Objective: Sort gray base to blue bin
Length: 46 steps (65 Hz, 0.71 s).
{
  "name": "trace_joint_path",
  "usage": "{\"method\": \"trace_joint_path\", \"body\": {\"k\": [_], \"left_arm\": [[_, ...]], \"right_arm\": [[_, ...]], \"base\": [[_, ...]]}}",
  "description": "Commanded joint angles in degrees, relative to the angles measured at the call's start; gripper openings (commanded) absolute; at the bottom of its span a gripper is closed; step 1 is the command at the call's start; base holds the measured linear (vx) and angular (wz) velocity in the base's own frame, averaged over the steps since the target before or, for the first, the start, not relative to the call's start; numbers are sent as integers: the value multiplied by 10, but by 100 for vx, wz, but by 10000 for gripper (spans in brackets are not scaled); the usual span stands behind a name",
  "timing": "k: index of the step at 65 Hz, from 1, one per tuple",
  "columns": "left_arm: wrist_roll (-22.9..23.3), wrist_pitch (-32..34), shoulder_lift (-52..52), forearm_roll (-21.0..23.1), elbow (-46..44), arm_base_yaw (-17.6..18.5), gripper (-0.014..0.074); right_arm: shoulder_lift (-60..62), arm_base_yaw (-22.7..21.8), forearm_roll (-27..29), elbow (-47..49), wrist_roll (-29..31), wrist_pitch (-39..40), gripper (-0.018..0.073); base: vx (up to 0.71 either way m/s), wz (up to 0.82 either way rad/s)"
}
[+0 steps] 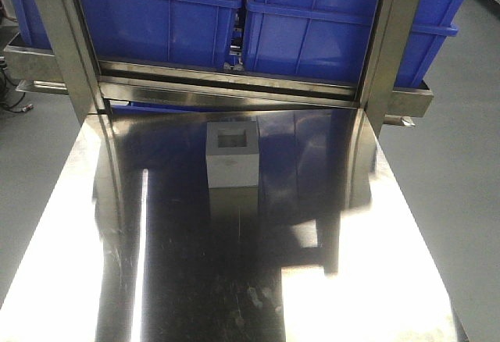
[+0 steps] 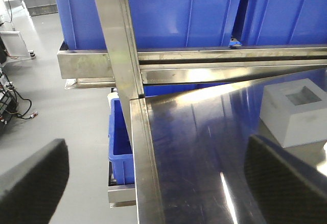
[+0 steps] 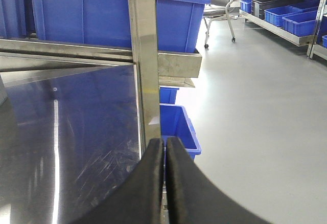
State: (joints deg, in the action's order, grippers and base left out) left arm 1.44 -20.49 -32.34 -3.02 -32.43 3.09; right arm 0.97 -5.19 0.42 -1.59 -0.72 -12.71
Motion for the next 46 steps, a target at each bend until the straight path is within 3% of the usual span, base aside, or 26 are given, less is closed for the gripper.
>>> {"method": "trace_joint_path", "body": {"k": [1,17,29,38,46], "left_arm": [[2,38,-3,1,-18,0,703],[7,47,-4,8,-18,0,610],[6,54,-15,37,-21,2,597],[-26,44,-73,37,-62,10,596],[-69,38,-160,53,-131,45,593]], "right_arm": [[1,0,-4,-1,7,43,-5],[1,0,-4,-1,7,43,-5],[1,0,-4,-1,7,43,-5],[1,0,-4,-1,7,43,-5],[1,0,-4,-1,7,43,-5]], "base": [[0,0],[0,0],[0,0],[0,0],[0,0]]}}
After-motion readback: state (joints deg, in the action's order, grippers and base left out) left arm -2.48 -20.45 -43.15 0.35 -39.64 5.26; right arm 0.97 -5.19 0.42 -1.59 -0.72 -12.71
